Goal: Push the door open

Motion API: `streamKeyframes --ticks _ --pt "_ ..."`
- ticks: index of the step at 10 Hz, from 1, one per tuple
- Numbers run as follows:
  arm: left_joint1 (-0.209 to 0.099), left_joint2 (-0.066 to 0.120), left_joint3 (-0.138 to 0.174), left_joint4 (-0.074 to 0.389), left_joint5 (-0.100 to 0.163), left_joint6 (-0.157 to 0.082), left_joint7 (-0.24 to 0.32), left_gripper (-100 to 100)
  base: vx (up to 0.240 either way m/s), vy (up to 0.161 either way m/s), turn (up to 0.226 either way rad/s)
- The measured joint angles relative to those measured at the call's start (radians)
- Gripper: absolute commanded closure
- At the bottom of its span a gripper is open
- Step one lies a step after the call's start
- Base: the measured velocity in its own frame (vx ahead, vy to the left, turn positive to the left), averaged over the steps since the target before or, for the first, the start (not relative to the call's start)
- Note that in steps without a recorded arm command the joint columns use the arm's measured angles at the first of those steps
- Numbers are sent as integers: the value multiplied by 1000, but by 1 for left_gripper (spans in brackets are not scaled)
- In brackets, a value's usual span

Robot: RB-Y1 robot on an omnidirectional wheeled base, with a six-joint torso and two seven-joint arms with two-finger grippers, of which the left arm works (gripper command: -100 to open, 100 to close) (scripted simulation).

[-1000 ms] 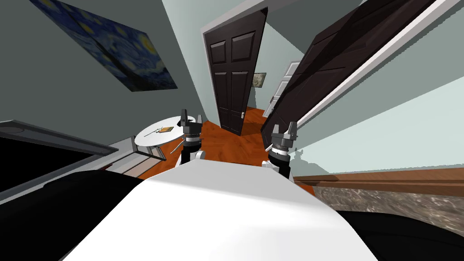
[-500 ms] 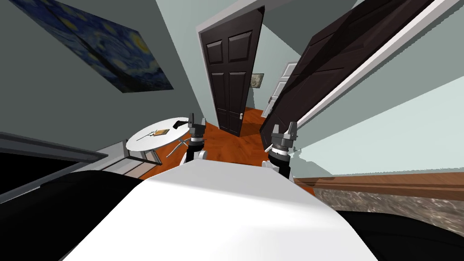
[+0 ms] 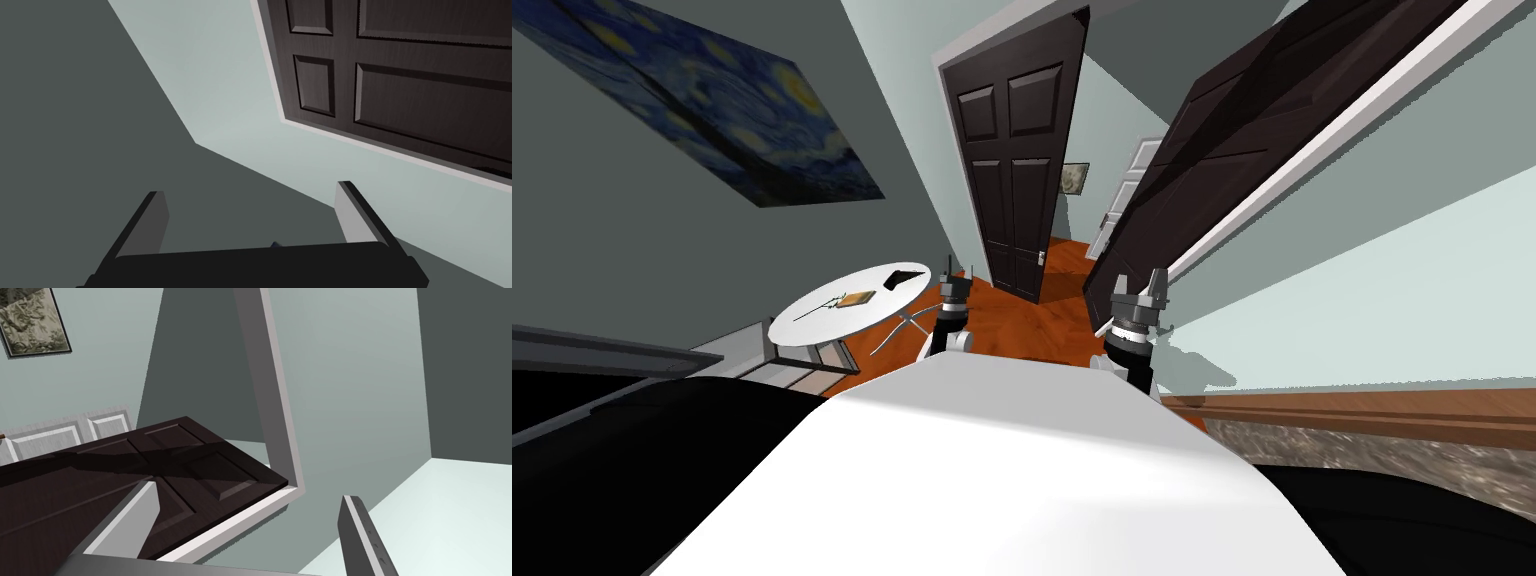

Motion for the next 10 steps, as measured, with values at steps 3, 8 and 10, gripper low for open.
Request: streamKeyframes --ticks 3,8,10 --pt "-30 8 -5 97 6 -29 -6 -100 96 0 -60" --pt "-81 15 -20 229 15 -43 -18 -100 90 -4 -57" --pt "-96 20 -19 268 19 -51 -19 -100 69 -3 -56"
